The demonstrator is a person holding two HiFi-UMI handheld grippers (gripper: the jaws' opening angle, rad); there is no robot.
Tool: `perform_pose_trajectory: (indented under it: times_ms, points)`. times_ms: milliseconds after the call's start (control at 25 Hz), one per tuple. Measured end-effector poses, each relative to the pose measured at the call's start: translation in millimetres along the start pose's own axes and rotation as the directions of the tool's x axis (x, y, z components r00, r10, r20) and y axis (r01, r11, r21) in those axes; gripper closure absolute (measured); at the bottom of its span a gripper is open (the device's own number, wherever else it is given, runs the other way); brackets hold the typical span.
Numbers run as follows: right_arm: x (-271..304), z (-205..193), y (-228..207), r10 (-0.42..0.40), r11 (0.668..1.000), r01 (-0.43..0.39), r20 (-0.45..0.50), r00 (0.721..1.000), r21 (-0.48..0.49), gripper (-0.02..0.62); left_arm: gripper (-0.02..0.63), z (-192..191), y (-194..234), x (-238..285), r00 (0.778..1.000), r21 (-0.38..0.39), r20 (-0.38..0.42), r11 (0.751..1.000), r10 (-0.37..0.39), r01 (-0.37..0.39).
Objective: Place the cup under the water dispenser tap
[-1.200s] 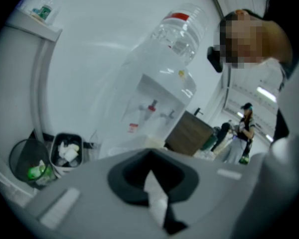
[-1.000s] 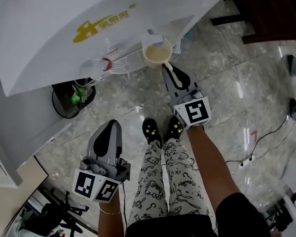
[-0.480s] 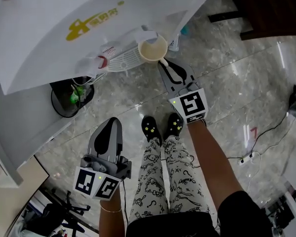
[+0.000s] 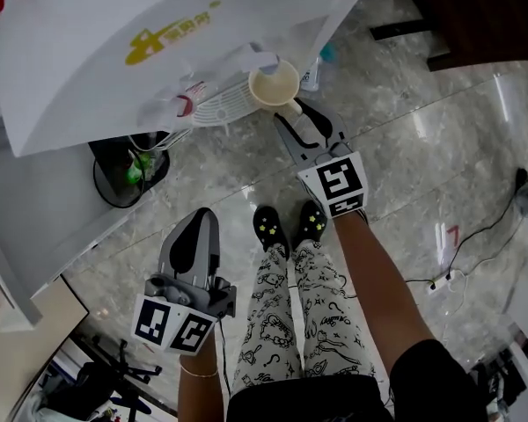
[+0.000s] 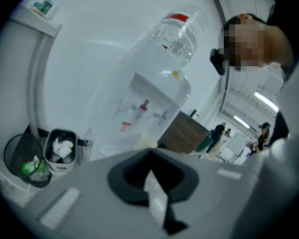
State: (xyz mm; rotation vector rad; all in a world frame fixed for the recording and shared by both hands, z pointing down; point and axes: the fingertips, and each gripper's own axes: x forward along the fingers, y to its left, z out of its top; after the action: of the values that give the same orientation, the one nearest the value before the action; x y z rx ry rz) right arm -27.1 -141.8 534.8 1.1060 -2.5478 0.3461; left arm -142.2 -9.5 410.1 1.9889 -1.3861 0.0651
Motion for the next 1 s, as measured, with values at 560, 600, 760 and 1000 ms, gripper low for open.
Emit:
perform_pose_trajectory:
  times_ms: [560,600,760,1000]
  points:
    - [-38.1,22.2,-10.1,-0.07,0.997,0.071,0.047,0.996,-0.01,0.399,0.609,5.6,-15.9,-6.5,1.0,0.023,0.019,1.0,-0.01,0.009]
    - [-48.8,24.6,-10.6,-0.092,0.995,0.093,0.054,0.994,-0.02,0.399,0.609,6.6,-18.3,-7.3,1.0,0.025,0.021,1.0,-0.011,0.011]
    - [-94.9,36.6,-8.1,-0.116,0.988,0.103,0.106,0.988,0.116,0.402,0.609,10.9,-28.2,-8.6,0.999,0.043,0.031,0.999,-0.017,0.016]
    - [-153.5,81.2,26.1,-0.041,0.971,0.005,0.147,0.988,0.238,0.58,0.609,19.5,-58.3,-18.2,0.998,0.096,0.034,0.994,-0.06,0.056]
